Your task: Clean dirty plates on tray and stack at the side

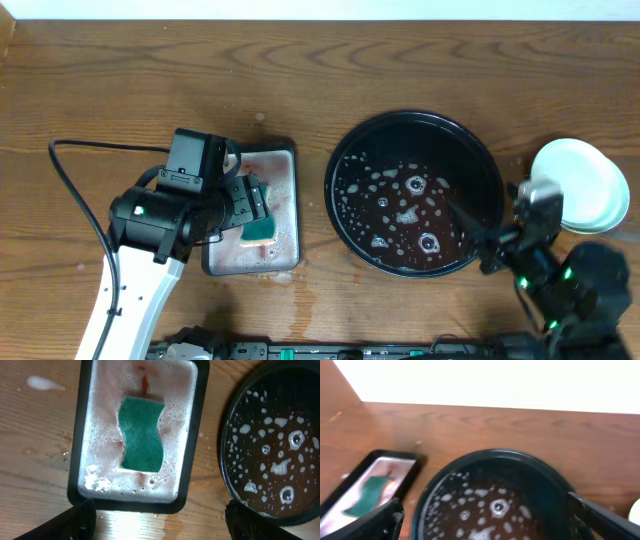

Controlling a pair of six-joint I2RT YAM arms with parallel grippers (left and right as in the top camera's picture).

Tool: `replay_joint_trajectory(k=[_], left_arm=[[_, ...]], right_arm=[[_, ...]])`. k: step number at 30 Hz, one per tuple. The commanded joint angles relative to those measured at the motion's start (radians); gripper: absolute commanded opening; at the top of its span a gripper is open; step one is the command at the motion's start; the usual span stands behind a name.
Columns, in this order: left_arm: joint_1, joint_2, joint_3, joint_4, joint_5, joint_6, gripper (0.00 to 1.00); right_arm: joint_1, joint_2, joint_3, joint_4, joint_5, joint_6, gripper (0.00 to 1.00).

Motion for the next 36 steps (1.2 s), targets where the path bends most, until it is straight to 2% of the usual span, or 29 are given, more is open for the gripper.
replay_joint_trajectory(k=[1, 8, 15, 36], left_arm=[[0.003, -0.001, 0.005, -0.002, 0.002, -0.004, 0.83], [0.003, -0.001, 0.005, -0.002, 0.002, -0.004, 0.83], [0.003, -0.001, 0.005, -0.002, 0.002, -0.004, 0.83], [0.003, -0.005, 0.005, -0.002, 0.002, -0.004, 0.83]], right_arm=[[0.01, -0.184, -0.2, 0.063, 0.065, -0.049, 0.99], [0.01, -0.432, -0.465, 0.183, 0.07, -0.049, 0.99], [0.009, -0.428, -0.66, 0.513, 0.071, -0.049, 0.99], [0.01, -0.426, -0.657, 0.505, 0.074, -0.049, 0.99]])
